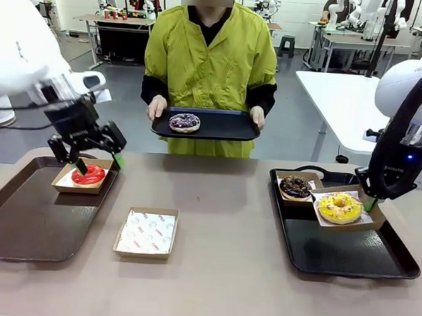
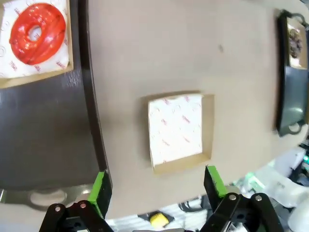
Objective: Individually package the donuts and arrange them on the tray.
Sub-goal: Place the picked Paper togo box on the Handle tray while simultaneously picking up another Paper togo box from the table with the other hand.
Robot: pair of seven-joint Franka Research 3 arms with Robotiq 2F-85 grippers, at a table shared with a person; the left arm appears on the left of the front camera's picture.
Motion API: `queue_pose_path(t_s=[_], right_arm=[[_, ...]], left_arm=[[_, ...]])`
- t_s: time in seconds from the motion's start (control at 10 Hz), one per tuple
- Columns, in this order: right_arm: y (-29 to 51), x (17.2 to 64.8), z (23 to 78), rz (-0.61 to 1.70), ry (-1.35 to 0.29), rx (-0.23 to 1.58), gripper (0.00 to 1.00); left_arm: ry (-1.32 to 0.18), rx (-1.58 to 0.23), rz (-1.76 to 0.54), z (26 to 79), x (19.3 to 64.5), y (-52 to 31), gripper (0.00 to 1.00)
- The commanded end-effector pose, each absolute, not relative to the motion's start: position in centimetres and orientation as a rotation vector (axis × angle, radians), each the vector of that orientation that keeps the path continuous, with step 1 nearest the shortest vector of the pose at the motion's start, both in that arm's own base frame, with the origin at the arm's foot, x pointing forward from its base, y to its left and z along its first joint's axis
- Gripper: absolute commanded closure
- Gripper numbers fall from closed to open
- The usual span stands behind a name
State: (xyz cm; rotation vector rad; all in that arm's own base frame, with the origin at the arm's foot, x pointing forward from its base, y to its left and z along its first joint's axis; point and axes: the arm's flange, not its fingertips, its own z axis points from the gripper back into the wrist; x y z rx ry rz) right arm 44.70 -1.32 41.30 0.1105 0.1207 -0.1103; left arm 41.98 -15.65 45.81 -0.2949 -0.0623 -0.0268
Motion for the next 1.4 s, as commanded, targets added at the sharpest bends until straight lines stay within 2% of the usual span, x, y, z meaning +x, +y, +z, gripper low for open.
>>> queue_pose_path(t_s=[0.0, 0.4, 0.5, 1.0, 1.3], right_arm=[[-1.4, 44.7, 42.1, -0.117, 0.105, 0.111, 0.98], [-1.4, 44.7, 42.1, -0.117, 0.105, 0.111, 0.98], [-1.4, 44.7, 42.1, -0.117, 0.105, 0.111, 0.98], [-1.3, 44.7, 41.9, -0.110, 0.108, 0.111, 0.98], [0.7, 45.1, 39.9, -0.053, 0.082, 0.065, 0.98]], left_arm=[[-0.127, -0.172, -0.008, 42.5, 40.7, -17.8, 0.00], [-0.082, -0.103, -0.079, 38.8, 38.8, -21.4, 0.00], [-0.098, -0.151, -0.075, 39.8, 39.3, -20.1, 0.00], [-0.098, -0.151, -0.075, 39.8, 39.3, -20.1, 0.00], [-0.110, -0.131, -0.004, 38.3, 39.5, -20.0, 0.00]])
